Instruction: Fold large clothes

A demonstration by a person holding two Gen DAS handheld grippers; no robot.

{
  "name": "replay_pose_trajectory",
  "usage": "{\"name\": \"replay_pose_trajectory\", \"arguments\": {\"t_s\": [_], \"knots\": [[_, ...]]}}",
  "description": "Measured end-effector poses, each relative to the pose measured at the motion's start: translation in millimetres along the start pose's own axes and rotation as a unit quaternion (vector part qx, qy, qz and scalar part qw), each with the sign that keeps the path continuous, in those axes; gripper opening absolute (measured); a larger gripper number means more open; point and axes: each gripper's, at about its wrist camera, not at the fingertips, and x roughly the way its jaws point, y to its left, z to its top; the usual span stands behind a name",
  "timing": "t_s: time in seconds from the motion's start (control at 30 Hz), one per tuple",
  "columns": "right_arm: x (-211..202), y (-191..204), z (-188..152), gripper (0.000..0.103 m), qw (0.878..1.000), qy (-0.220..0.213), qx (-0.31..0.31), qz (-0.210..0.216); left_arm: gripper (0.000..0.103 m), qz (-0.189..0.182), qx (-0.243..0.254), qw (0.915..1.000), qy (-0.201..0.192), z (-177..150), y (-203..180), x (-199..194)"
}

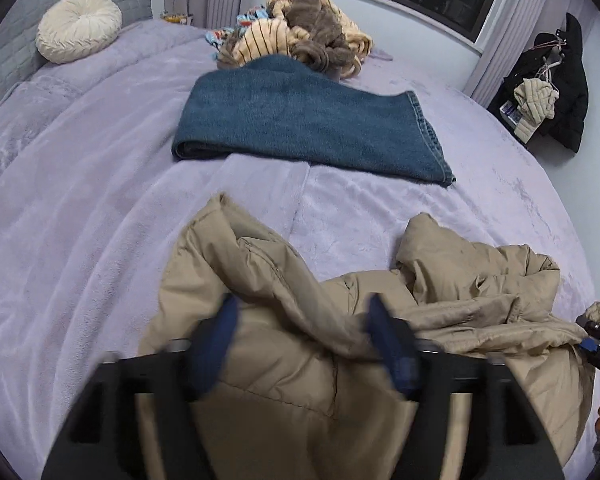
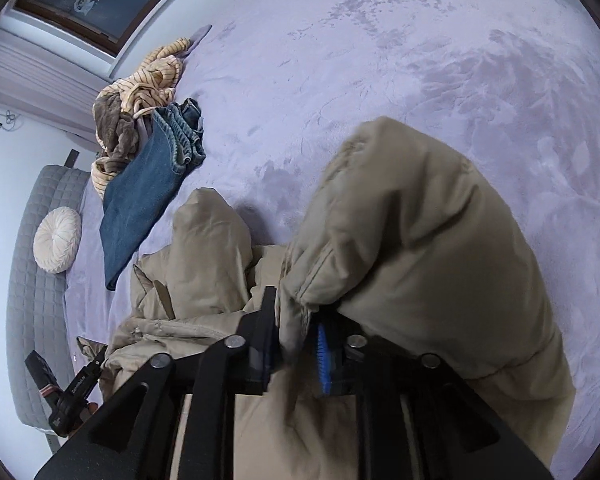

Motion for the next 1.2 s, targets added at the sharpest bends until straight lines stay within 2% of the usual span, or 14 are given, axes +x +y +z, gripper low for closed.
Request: {"name": "replay_pose_trajectory", "arguments": {"t_s": [0.03,0.1,0.17,0.2,0.23,0.27,0.37,0.47,0.5,0.63,0.77,0.9,1.03,1.2], "knots": [[-8.1,4.5,-0.7,0.070,1.000,-0.010,-0.008,-0.001,0.098,0.008,0.001,0.9997,-0.025,-1.0,1.2,-14.1],[-26.3,17.6,-4.0,0.071,0.999,-0.031,-0.035,-0.011,0.098,0.003,0.011,0.9995,-0.029,-0.6,0.4,-28.5],[-32.1,31.4,-10.6,0.052,0.998,-0.028,-0.063,-0.006,0.093,-0.023,0.020,0.9994,-0.015,-2.5,-6.1,-32.6],[-28.2,39.1,-15.6,0.022,0.997,-0.014,-0.081,-0.004,0.075,-0.043,0.028,0.9987,-0.005,-4.6,-12.1,-31.8],[-22.1,45.7,-20.6,0.015,0.995,-0.001,-0.096,0.001,0.065,-0.066,0.041,0.9969,0.011,-7.9,-21.2,-27.4],[-13.8,52.8,-27.7,0.015,0.993,0.012,-0.114,0.007,0.053,-0.083,0.060,0.9943,0.030,-13.2,-34.6,-19.0],[20.9,70.4,-47.8,0.013,0.985,0.039,-0.169,-0.011,0.040,-0.090,0.104,0.9894,0.047,-32.1,-69.2,5.5],[55.7,68.7,-53.7,0.007,0.981,0.047,-0.186,-0.039,0.040,-0.068,0.111,0.9899,0.055,-41.8,-86.3,35.1],[63.5,66.5,-50.9,0.001,0.980,0.043,-0.188,-0.048,0.040,-0.058,0.111,0.9907,0.054,-41.8,-88.1,42.5],[71.2,56.6,-30.1,0.000,0.984,0.040,-0.171,-0.044,0.040,-0.038,0.096,0.9929,0.061,-24.2,-79.8,62.3],[44.4,38.3,-14.6,0.000,0.978,0.005,-0.181,-0.101,0.041,0.018,0.092,0.9952,0.027,-3.0,-44.7,57.3],[28.0,-18.9,8.2,0.000,0.980,-0.013,-0.124,-0.153,0.041,0.073,0.041,0.9960,0.031,11.9,13.0,74.0],[44.7,-65.2,20.3,0.000,0.990,0.003,-0.044,-0.135,0.041,0.071,0.004,0.9961,0.052,7.7,36.1,99.7],[56.7,-57.1,25.9,0.000,0.985,0.005,-0.058,-0.164,0.041,0.096,0.021,0.9935,0.058,10.6,28.5,111.0]]}}
